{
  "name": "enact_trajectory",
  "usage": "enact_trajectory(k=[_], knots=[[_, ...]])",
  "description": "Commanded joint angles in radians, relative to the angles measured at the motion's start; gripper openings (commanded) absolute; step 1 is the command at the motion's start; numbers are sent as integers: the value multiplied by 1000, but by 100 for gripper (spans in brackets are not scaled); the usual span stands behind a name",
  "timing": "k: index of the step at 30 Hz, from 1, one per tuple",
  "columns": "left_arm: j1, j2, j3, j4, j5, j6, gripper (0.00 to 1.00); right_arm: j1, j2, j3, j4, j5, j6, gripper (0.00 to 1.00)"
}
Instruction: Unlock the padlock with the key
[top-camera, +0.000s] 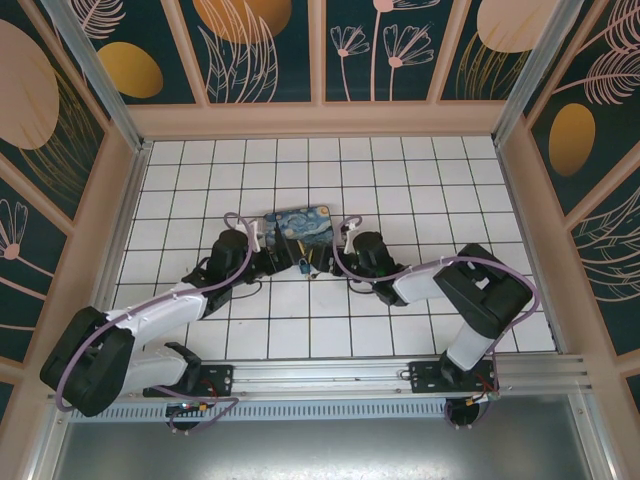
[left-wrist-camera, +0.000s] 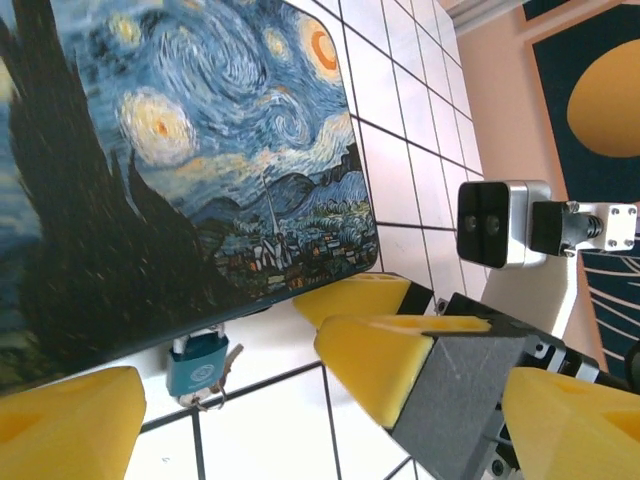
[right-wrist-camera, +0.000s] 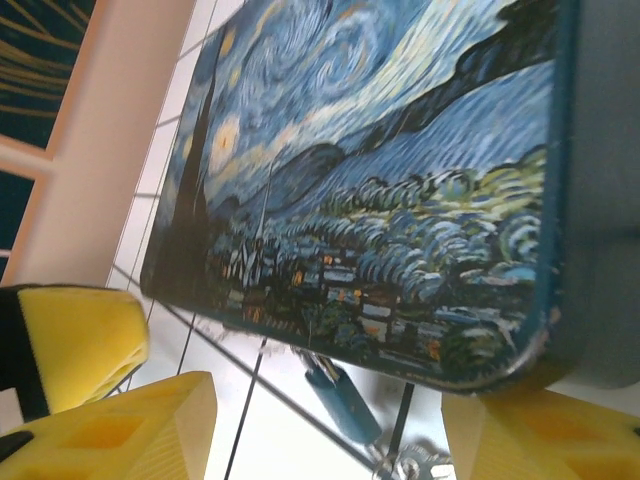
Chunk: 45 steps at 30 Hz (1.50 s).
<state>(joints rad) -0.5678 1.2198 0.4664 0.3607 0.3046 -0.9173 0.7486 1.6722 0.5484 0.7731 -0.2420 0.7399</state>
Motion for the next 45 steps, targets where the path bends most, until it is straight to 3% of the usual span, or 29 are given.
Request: enact_trajectory(k=[1, 7, 20, 27, 34, 45], knots=[[6, -3, 53, -86, -51, 40, 95, -15, 2, 43, 23, 0, -6, 61], [6, 11, 25, -38, -28, 33, 97, 24, -27, 26, -67, -13, -81, 60], [7, 64, -121, 193, 50, 10, 96, 28, 44, 8, -36, -48, -128, 57], [6, 75, -131, 192, 23, 21, 94, 28, 58, -3, -2, -48, -119, 55], [7, -52, -147, 89, -124, 5, 96, -7, 40, -54, 67, -32, -86, 55], [7, -96, -170, 119, -62, 28, 95, -20, 91, -23, 115, -119, -82, 53]])
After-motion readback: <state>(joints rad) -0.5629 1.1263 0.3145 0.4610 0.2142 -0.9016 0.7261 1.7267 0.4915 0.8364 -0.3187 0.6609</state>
